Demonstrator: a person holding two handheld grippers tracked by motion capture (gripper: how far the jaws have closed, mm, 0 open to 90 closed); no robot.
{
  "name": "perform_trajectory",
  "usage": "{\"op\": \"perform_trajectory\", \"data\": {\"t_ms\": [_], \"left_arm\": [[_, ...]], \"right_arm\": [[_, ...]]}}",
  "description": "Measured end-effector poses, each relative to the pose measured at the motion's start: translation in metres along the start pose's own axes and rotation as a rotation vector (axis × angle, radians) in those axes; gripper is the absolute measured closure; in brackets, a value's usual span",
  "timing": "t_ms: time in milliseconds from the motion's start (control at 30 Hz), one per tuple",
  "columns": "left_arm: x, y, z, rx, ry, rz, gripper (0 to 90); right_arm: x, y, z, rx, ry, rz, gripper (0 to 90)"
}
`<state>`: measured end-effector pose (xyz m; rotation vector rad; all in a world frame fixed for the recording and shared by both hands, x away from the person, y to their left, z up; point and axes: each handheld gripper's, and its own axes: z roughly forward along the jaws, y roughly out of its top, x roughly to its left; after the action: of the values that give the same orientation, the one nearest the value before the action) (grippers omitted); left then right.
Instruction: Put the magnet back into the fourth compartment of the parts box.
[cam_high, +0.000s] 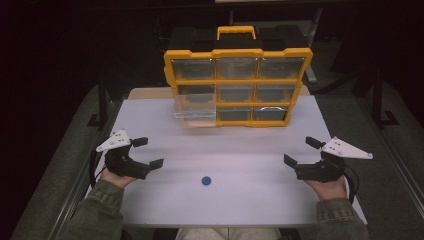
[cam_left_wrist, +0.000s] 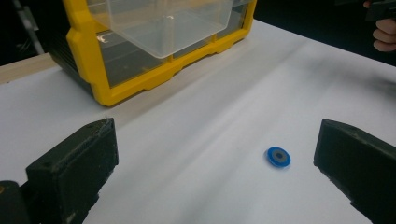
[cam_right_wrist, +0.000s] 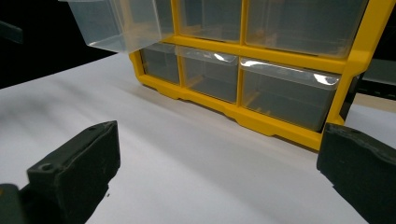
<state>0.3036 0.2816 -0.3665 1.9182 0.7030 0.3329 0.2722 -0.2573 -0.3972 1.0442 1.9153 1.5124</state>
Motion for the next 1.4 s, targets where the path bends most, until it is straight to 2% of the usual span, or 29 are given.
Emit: {"op": "perform_trajectory", "data": {"t_ms": [400, 733, 800, 1000, 1300, 1400], "left_arm": [[-0.005, 0.009, 0.014, 0.038, -0.019, 0.031, 0.0], [-0.013, 0.018, 0.028, 0.065, -0.054, 0.051, 0.0], [-0.016, 0.020, 0.034, 0.089, -0.061, 0.073, 0.0], [-0.021, 0.022, 0.043, 0.111, -0.065, 0.102, 0.0], [-0.026, 0.023, 0.056, 0.131, -0.092, 0.118, 0.0], [-0.028, 0.023, 0.062, 0.151, -0.099, 0.126, 0.0]], "right_arm": [[0.001, -0.001, 0.002, 0.010, 0.007, -0.004, 0.0], [0.000, -0.001, 0.002, 0.013, 0.010, -0.003, 0.0], [0.000, -0.002, 0.003, 0.016, 0.010, -0.001, 0.0], [0.000, -0.003, 0.003, 0.023, 0.015, 0.001, 0.0], [-0.001, -0.003, 0.002, 0.023, 0.011, 0.007, 0.0], [-0.001, -0.004, 0.002, 0.023, 0.011, 0.007, 0.0]]}}
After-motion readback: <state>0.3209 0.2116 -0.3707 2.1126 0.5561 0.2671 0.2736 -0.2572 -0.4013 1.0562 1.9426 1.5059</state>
